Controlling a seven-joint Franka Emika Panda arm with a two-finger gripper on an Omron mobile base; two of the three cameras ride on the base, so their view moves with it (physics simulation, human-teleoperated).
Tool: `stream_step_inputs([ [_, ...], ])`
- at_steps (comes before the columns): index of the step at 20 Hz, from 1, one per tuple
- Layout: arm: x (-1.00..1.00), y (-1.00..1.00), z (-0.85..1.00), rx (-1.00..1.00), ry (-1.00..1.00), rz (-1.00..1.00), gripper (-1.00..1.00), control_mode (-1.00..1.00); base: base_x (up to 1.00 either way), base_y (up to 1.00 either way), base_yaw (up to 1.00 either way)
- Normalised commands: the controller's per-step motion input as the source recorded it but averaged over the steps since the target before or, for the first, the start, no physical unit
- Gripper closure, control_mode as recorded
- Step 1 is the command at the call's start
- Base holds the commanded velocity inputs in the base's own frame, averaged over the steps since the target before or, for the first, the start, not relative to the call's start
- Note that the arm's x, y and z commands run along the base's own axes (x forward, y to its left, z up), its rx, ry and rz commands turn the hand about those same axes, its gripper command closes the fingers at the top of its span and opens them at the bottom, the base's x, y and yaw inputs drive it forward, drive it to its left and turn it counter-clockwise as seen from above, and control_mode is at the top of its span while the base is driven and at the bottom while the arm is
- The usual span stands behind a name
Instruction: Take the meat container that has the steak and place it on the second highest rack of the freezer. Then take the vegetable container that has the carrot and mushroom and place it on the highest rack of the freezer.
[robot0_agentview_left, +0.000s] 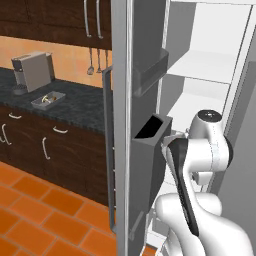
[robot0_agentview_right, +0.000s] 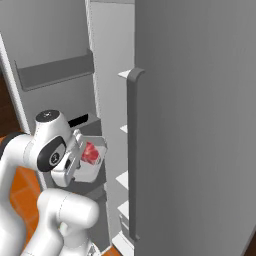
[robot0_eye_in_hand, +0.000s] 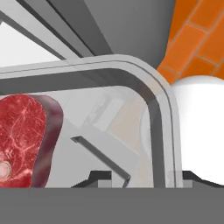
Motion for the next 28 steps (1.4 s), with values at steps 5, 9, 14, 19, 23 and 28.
stream_step_inputs([
  [5,-0.16,-0.02,0.00,0.00,-0.05,-0.03,1.00,-1.00,0.00,0.00,0.00],
  [9,-0.59,-0.21,0.01,0.01,-0.07,-0.12,1.00,-1.00,0.00,0.00,0.00],
  [14,-0.65,-0.06,0.24,0.00,-0.21,-0.17,1.00,-1.00,0.00,0.00,0.00],
  [19,-0.11,-0.04,0.23,-0.12,-0.18,-0.31,1.00,-1.00,0.00,0.00,0.00],
  [23,0.13,-0.04,0.07,-0.11,-0.17,-0.32,1.00,-1.00,0.00,0.00,0.00],
  [28,0.45,-0.03,0.13,0.01,-0.24,-0.01,1.00,-1.00,0.00,0.00,0.00],
])
